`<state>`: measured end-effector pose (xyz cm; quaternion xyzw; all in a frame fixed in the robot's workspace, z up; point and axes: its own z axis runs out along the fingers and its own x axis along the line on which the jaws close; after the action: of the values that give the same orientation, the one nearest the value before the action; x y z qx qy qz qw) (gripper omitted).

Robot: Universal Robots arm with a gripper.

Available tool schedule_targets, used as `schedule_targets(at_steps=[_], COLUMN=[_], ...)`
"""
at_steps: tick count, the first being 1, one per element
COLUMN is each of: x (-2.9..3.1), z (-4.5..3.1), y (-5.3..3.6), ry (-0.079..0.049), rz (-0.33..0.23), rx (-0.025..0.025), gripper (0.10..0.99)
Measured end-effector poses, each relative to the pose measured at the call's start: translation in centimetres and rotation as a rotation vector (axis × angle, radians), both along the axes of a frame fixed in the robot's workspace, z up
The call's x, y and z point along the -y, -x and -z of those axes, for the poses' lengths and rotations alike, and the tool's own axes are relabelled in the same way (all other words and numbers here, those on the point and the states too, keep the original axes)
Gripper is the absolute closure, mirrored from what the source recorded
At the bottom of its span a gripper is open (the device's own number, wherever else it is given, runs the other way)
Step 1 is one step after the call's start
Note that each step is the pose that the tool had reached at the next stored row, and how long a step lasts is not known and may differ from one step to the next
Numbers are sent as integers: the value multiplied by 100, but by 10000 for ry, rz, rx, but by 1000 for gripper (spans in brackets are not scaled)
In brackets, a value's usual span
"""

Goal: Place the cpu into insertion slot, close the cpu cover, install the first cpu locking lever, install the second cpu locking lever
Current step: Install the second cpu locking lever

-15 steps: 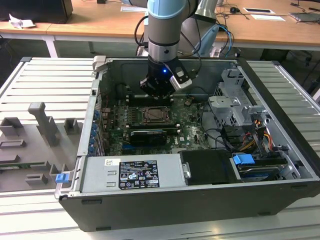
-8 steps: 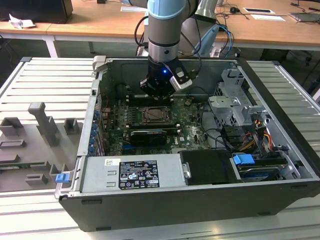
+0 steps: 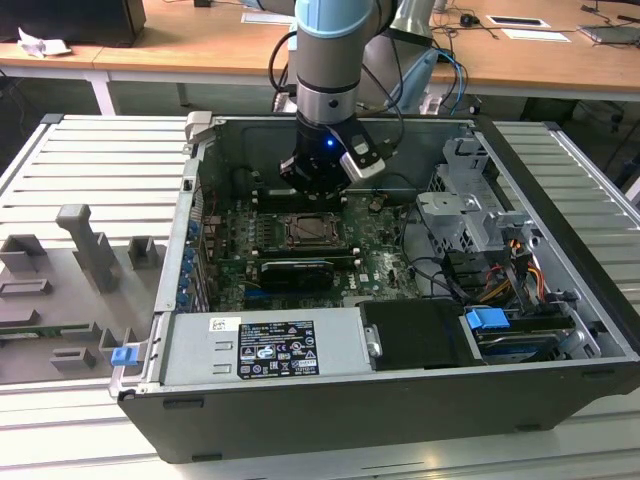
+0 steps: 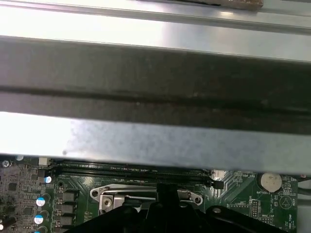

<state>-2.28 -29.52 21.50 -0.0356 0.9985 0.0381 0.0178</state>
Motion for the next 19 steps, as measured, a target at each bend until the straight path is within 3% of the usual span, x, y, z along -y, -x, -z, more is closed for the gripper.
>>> schedule_targets(at_steps=[11,19], x=[60,64], z=[1,-10], y=[1,0], ry=[-1,-3], rz=[2,2], rx=[0,1], gripper=[980,980])
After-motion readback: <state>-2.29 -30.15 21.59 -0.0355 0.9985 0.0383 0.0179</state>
